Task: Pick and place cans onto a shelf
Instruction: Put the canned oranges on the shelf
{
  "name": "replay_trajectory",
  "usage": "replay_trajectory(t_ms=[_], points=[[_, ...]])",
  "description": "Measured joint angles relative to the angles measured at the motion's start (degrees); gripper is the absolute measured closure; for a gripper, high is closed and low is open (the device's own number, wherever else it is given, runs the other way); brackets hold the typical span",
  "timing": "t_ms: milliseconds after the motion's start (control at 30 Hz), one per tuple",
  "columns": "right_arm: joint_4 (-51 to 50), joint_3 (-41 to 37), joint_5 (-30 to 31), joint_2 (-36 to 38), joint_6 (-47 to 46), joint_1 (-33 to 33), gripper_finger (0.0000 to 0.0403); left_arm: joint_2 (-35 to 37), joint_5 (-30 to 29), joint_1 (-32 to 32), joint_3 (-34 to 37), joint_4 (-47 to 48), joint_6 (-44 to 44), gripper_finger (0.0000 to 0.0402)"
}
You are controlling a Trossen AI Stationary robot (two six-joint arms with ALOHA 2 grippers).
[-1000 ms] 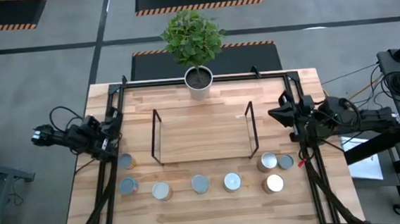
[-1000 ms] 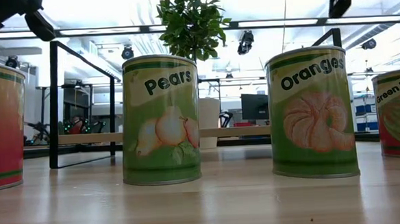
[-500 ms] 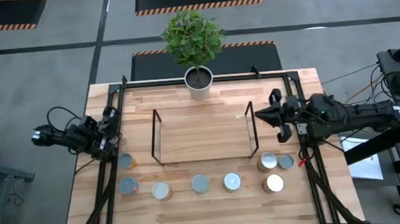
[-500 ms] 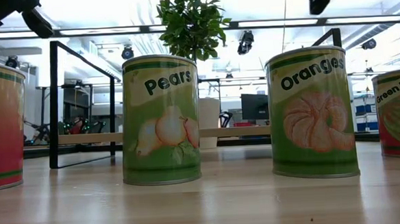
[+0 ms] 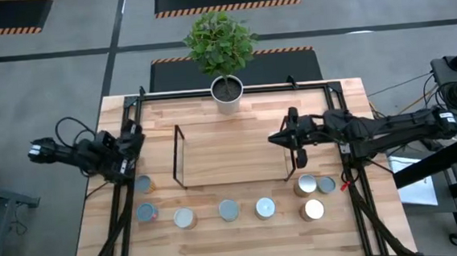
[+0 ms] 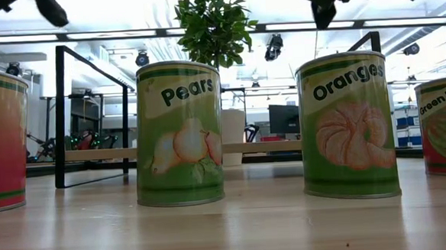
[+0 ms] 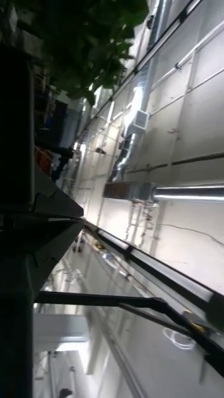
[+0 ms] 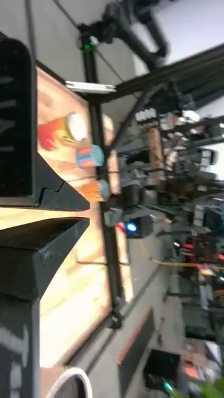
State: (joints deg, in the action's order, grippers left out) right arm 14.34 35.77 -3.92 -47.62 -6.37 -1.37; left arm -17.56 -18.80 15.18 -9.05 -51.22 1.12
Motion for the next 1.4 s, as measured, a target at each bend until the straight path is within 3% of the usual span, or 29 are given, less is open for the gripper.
replay_trajectory(t_ms=[267, 667, 867, 1133, 1400], points=[[-3.56, 4.75, -1.69, -4.43, 1.01, 2.9, 0.0385, -11.25, 1.9, 0.02, -6.08, 1.2, 1.24, 0.04], [-12.74, 11.36, -0.75, -6.86, 1.16, 12.81, 0.0385, -22.34, 1.92, 1.07, -12.73, 3.03, 2.37, 0.04], [-21.29, 17.9, 0.04, -11.24, 1.01, 16.72, 0.0385, -25.02, 2.58, 2.05, -15.42, 6.39, 2.44, 0.04], [-41.81, 29.2, 0.99, -20.82, -0.05, 20.39, 0.0385, -26.62, 3.43, 3.97, -16.43, 6.45, 2.42, 0.04], [-48.23, 34.19, 1.04, -28.81, -2.27, 24.39, 0.0385, -26.61, 3.41, 4.02, -16.43, 6.9, 2.43, 0.04]])
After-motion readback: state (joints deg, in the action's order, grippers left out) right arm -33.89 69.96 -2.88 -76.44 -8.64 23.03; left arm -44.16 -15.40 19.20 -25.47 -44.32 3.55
